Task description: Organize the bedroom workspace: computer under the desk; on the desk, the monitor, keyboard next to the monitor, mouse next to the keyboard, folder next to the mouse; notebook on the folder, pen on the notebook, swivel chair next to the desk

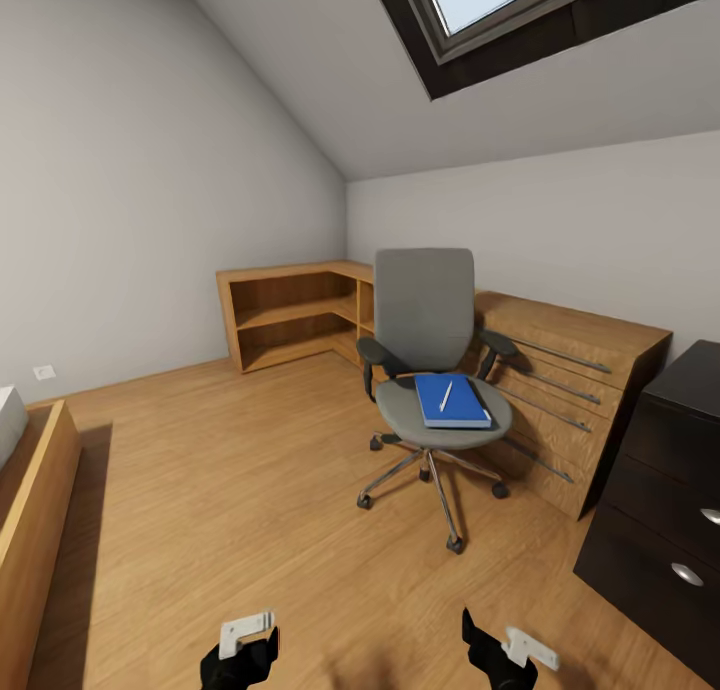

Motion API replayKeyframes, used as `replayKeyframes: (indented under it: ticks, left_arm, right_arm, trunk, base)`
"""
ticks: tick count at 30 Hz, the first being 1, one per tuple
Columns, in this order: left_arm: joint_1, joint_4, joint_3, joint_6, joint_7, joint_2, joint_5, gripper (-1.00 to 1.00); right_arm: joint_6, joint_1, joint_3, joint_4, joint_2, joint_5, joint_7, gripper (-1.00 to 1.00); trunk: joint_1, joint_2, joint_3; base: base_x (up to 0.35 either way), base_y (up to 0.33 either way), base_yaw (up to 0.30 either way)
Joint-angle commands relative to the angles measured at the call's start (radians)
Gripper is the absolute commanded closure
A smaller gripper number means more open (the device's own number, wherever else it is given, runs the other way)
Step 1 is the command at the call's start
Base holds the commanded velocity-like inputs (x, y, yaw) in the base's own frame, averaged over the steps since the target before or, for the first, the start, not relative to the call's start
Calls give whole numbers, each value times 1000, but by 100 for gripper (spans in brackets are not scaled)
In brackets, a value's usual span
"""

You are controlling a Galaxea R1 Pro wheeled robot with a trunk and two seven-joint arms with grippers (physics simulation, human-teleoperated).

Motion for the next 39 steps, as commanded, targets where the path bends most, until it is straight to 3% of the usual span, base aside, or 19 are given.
replayKeyframes:
  ticks: [1,5,6,9,29,30,33,39]
  left_arm:
    - [-1,17,-7,-24,7,1,10,-100]
    - [-1,95,-8,-83,5,0,11,-100]
    - [-1,138,-8,-160,4,1,11,-100]
    - [-1,197,-14,-242,4,-2,11,-100]
    - [-1,221,-19,-249,5,-10,12,-100]
    - [-1,281,-30,-245,5,-36,11,-100]
    - [-1,318,-34,-242,4,-50,11,-100]
    - [-2,343,-32,-240,2,-50,11,-100]
  right_arm:
    - [-4,4,-2,2,-1,-6,8,-100]
    - [-5,27,-2,2,-6,-3,8,-100]
    - [-5,32,-2,2,-14,-2,7,-100]
    - [-6,37,-3,3,-16,1,7,-100]
    - [-5,38,-3,3,-21,1,6,-100]
    - [-7,38,-3,2,-22,0,5,-100]
    - [-7,38,-1,2,-23,2,6,-100]
    - [-7,38,-1,2,-24,2,7,-100]
  trunk:
    - [-4,7,2]
    - [-20,35,15]
    - [-23,42,18]
    - [-35,63,27]
    - [-112,203,90]
    - [-115,210,93]
    - [-127,231,104]
    - [-150,273,126]
  base:
    - [0,0,0]
    - [0,0,0]
    - [0,0,0]
    - [0,0,0]
    - [0,0,0]
    - [0,0,-180]
    - [0,0,-217]
    - [0,0,-243]
